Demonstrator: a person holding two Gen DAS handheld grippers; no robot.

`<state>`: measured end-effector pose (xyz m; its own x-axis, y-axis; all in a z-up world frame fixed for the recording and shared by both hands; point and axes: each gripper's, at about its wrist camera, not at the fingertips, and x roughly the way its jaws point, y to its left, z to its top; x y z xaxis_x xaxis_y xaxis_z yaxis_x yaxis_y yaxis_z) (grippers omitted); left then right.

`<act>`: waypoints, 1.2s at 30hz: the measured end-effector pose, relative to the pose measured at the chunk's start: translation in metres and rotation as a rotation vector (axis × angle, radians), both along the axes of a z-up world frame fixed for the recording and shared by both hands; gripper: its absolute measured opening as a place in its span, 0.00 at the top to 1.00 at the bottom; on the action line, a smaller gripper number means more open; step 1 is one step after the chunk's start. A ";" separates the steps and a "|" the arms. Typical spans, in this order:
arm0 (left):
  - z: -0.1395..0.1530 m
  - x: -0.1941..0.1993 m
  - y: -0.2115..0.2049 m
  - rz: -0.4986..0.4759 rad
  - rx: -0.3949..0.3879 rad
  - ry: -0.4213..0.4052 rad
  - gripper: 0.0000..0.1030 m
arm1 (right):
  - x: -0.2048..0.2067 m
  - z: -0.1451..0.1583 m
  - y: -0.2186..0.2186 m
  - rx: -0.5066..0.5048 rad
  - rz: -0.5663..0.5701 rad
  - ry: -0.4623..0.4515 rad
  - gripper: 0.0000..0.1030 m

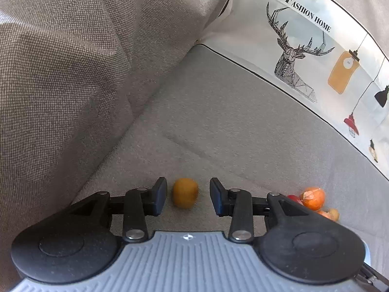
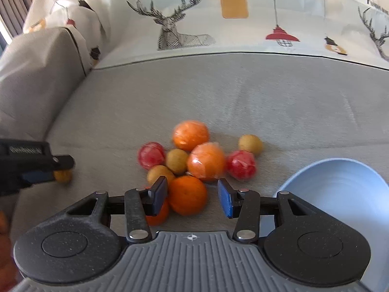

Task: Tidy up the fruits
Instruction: 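Grasp the lone small brown fruit with the left gripper while the right gripper moves to the fruit pile, then grasp an orange tangerine from the pile with the right gripper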

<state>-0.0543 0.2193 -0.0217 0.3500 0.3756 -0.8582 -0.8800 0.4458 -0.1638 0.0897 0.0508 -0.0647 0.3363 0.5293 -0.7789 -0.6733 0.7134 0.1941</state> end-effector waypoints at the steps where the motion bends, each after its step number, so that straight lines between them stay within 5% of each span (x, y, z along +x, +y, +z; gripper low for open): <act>1: 0.000 0.002 0.000 0.001 0.004 0.005 0.59 | 0.000 0.000 -0.001 -0.001 -0.006 0.004 0.54; 3: -0.001 0.005 0.000 -0.010 0.009 0.014 0.60 | -0.001 -0.001 -0.002 -0.010 -0.004 -0.007 0.54; 6: -0.003 0.014 -0.001 -0.043 0.024 0.035 0.73 | -0.001 -0.002 -0.004 -0.020 -0.004 -0.020 0.53; 11: 0.001 0.018 -0.005 -0.085 0.068 0.049 0.74 | 0.001 -0.006 -0.005 -0.031 0.004 -0.019 0.54; 13: 0.004 0.017 -0.008 -0.094 0.084 0.037 0.74 | 0.001 -0.005 -0.006 -0.016 0.014 -0.006 0.64; 29: 0.012 0.020 -0.036 -0.169 0.078 -0.042 0.74 | -0.003 0.036 -0.038 0.105 0.058 -0.067 0.65; 36: 0.024 0.017 -0.080 -0.292 0.199 -0.014 0.74 | 0.009 0.055 -0.087 0.166 0.008 -0.097 0.65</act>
